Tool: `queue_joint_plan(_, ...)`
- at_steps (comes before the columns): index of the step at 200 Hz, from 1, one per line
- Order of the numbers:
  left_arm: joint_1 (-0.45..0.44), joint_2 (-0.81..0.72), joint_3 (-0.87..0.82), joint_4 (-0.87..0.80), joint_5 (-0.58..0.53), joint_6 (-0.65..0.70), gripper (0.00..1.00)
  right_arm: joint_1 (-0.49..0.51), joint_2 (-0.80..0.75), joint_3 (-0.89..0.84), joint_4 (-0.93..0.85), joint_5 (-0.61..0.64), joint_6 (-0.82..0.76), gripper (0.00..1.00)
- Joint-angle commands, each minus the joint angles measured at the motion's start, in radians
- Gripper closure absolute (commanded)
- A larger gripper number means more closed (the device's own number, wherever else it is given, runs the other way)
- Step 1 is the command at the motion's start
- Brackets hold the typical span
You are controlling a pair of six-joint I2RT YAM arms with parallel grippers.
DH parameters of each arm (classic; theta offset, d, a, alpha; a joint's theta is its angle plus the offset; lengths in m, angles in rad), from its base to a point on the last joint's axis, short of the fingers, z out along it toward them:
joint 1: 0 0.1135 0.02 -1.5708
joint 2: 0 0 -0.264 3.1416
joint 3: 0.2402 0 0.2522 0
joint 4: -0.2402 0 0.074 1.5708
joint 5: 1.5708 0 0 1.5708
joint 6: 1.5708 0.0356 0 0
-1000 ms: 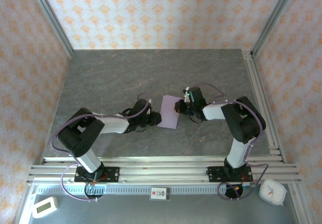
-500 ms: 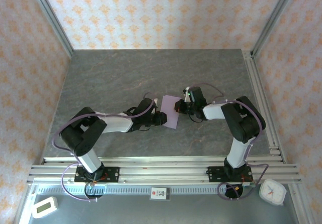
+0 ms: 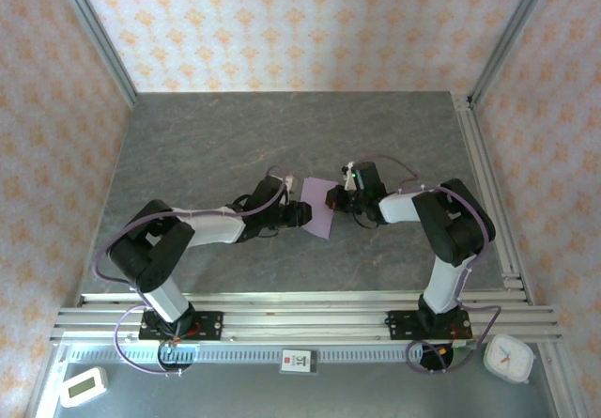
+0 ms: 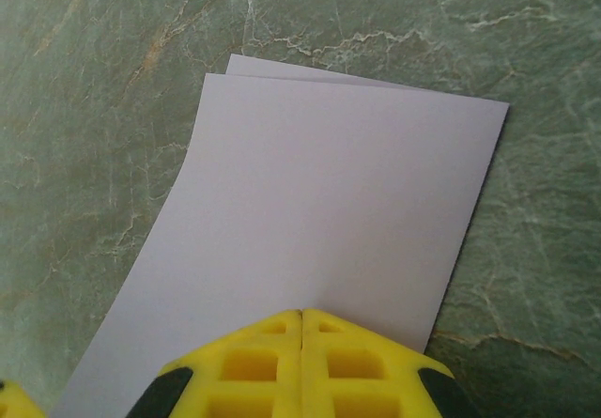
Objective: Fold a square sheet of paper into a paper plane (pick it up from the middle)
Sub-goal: Third fold the triangle at the center of the table.
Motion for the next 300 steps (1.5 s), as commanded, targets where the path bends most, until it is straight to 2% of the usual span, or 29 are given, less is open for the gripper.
queue_joint_plan(1,0.040,0.037,0.033,0.001,0.047,0.081,0.57,0.010,0.084,-0.019,-0.069,0.034,-0.024,1.00)
queue_joint_plan(57,0.054,0.091,0.075,-0.006,0.129,0.131,0.57,0.008,0.091,-0.022,-0.069,0.031,-0.023,1.00)
queue_joint_plan(90,0.055,0.035,0.022,-0.045,-0.059,0.089,0.57,0.007,0.088,-0.026,-0.068,0.030,-0.021,1.00)
queue_joint_plan(124,0.042,0.004,-0.002,-0.093,-0.127,0.044,0.57,0.008,0.089,-0.021,-0.070,0.029,-0.022,1.00)
queue_joint_plan(163,0.000,0.041,-0.009,-0.071,-0.057,0.005,0.56,0.007,0.091,-0.018,-0.074,0.029,-0.025,1.00)
queue_joint_plan(211,-0.053,0.065,0.002,-0.046,-0.049,-0.017,0.56,0.008,0.099,-0.016,-0.072,0.027,-0.022,1.00)
queue_joint_plan(257,-0.050,0.021,-0.006,0.010,-0.049,-0.010,0.54,0.007,0.106,-0.018,-0.068,0.026,-0.022,1.00)
queue_joint_plan(300,-0.024,0.045,0.023,0.040,-0.011,0.013,0.53,0.007,0.111,-0.015,-0.069,0.024,-0.023,1.00)
